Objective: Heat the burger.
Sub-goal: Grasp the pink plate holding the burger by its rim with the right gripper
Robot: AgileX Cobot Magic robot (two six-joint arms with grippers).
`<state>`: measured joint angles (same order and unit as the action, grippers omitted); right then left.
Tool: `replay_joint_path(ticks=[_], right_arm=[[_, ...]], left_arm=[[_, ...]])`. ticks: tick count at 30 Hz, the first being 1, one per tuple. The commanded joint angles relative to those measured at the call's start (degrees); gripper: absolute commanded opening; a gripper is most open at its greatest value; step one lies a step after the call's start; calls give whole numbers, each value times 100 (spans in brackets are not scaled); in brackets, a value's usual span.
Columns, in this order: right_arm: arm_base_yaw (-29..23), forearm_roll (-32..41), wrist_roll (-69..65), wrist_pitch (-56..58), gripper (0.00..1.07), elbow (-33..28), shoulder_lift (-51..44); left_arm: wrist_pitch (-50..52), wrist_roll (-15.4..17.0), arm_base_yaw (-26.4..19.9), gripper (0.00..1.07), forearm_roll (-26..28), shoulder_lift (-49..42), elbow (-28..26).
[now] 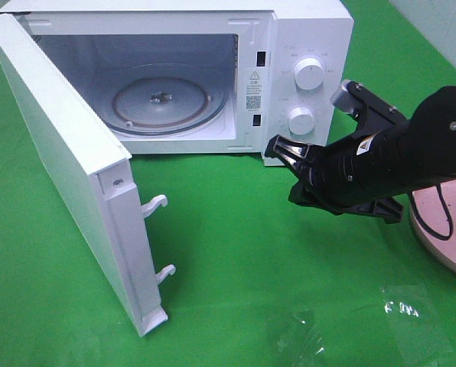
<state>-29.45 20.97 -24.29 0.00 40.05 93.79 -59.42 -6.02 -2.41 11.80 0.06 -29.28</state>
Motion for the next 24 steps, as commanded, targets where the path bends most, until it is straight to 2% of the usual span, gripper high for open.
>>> replay_joint_path(ticks=[1,5,8,10,11,14,19,24], right_arm=[[29,-138,533,407,6,17,-183],[29,-957,911,1450,8,189,-481],[29,-1123,911,1616,9,223,-521],[29,-1736,911,2378,10,384,-682],[29,-1736,911,2378,10,384,-682],[29,-2320,917,2767,11,435,-837],[46,-2762,917,3180,12,435,-1037],[258,-2773,917,3449,13,435,-1083]], left_arm=[[40,6,40,100,17,-11,0],[40,0,40,100,17,-11,0],[40,6,40,100,17,-11,0],[40,6,40,100,17,-11,0],[40,6,40,100,17,-11,0],[40,6,40,100,17,-11,0],[40,6,40,100,17,-11,0],[40,6,40,100,17,-11,0]])
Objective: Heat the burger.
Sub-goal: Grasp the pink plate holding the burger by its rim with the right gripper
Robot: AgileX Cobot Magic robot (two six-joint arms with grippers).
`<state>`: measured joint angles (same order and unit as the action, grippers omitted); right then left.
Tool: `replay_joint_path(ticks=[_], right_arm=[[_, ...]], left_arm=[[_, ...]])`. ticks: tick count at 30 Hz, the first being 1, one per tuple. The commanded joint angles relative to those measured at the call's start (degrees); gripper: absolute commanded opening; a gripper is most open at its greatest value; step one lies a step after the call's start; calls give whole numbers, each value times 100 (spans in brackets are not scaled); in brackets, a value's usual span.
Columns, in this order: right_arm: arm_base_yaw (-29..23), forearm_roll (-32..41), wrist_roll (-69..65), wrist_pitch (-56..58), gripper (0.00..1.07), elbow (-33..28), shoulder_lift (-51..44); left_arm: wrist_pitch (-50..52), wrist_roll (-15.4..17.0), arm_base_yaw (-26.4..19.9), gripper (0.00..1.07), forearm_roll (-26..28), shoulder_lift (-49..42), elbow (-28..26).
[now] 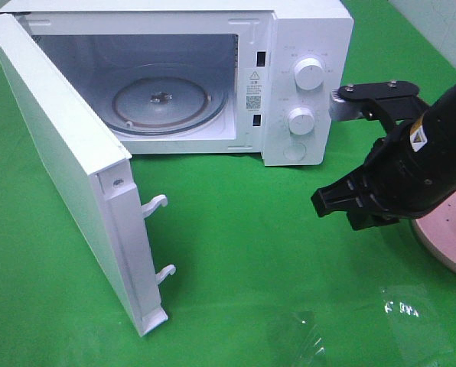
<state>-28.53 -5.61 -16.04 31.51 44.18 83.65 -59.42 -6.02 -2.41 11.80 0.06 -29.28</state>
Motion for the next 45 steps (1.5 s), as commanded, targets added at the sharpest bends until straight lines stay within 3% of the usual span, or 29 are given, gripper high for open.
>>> replay_joint_path(ticks=[1,13,23,25,27,30,31,32,34,45], right_arm=[[321,-160,115,539,14,23,-69],[1249,-269,699,917,19,23,-69],[1581,-561,837,888,27,23,-69],[1604,-584,985,848,33,23,-69],[1604,-630,1014,705,53,23,-69],[1604,-653,1014,653,61,23,-69],[1604,-676,1014,556,75,23,-69],[1604,-676,1014,556,75,23,-69],[1604,-819,1043,481,95,23,-69],[1604,-819,1117,464,95,23,57]], left_arm=[[40,6,40,100,17,-11,0],[40,6,40,100,17,-11,0],[40,6,40,100,17,-11,0],[40,6,40,100,17,-11,0],[40,6,40,100,17,-11,0],[40,6,40,100,17,-11,0],[40,6,40,100,17,-11,0],[40,6,40,100,17,-11,0],[40,6,40,100,17,-11,0],[40,6,40,100,17,-11,0]])
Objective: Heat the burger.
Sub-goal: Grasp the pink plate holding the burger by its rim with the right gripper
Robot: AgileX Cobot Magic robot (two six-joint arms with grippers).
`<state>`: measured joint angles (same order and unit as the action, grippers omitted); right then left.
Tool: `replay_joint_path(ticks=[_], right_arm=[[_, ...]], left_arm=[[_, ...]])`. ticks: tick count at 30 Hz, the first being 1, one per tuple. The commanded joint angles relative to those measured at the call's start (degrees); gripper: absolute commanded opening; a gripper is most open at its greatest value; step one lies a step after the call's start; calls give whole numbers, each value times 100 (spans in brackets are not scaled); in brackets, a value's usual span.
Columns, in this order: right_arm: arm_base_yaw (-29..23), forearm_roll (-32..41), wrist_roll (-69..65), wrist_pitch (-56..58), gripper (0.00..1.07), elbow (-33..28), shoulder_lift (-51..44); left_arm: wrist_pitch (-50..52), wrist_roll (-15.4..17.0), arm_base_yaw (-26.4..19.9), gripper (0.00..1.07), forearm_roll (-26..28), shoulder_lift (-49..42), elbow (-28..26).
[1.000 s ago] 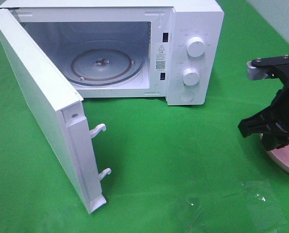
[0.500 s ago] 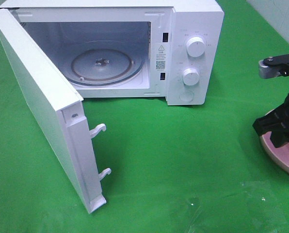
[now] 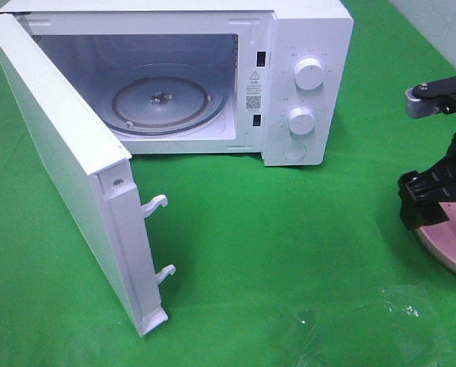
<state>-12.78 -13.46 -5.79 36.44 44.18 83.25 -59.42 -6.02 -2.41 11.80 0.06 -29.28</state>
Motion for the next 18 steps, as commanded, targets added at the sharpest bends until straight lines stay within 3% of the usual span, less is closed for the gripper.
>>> replay_joint_path(ticks=[1,18], right_arm=[[29,-34,92,-29,95,23,97],[298,-57,92,-693,91,23,1243]], left_arm=[[40,6,40,100,17,-11,0],[40,6,40,100,17,-11,0]])
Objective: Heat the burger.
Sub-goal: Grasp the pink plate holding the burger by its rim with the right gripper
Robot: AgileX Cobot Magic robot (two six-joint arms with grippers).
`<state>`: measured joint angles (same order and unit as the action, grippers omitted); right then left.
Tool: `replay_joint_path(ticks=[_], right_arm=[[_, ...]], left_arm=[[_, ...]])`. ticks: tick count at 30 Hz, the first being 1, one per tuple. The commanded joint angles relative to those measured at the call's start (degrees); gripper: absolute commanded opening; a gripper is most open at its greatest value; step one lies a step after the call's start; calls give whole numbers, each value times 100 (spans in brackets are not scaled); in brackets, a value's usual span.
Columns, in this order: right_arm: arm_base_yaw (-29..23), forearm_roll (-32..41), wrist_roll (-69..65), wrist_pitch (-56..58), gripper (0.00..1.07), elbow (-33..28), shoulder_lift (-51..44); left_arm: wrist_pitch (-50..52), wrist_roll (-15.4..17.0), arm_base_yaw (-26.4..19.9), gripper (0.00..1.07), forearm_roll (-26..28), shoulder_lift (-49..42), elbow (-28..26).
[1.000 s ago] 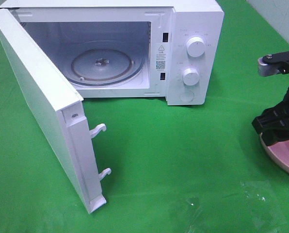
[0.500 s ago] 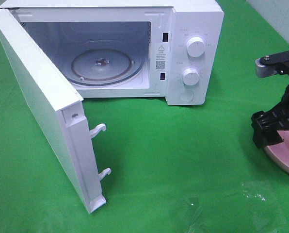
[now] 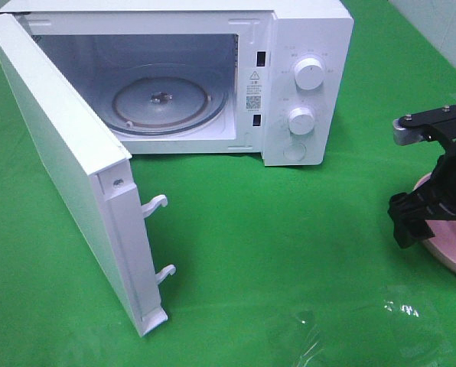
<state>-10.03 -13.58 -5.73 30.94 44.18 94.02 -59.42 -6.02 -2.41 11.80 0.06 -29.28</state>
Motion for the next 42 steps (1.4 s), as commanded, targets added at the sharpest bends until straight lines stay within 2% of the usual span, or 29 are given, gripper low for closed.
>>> replay_joint_path(ticks=[1,9,18,21,24,35,36,37,38,39,40,41,42], right_arm=[[23,-46,86,-189,91,23,223],[23,-166,80,-705,89,23,665],[281,-143,29,-1163,86,23,945],[286,-132,-40,-1261,82,23,945],[286,-132,-69,-1289,71,23,963],[286,-132,-97,-1232,69,23,1283],[286,-138,-183,-1220,62,23,1283],[286,-138,-183,-1220,62,23,1283],[286,-166,-223,-1180,52,23,1283],[286,-166,-223,-1180,52,23,1283],[286,-166,-223,-1140,39,23,1283],[286,-166,-223,-1140,39,23,1283],[286,-172,-223,-1100,23,23,1283]], left_arm=[[40,6,40,100,17,-11,0],[40,6,40,100,17,-11,0],[40,6,40,100,17,-11,0],[40,6,40,100,17,-11,0],[40,6,40,100,17,-11,0],[40,6,40,100,17,-11,0],[40,6,40,100,17,-11,0],[40,6,40,100,17,-11,0],[40,6,40,100,17,-11,0],[40,6,40,100,17,-11,0],[40,6,40,100,17,-11,0],[40,6,40,100,17,-11,0],[40,6,40,100,17,-11,0]])
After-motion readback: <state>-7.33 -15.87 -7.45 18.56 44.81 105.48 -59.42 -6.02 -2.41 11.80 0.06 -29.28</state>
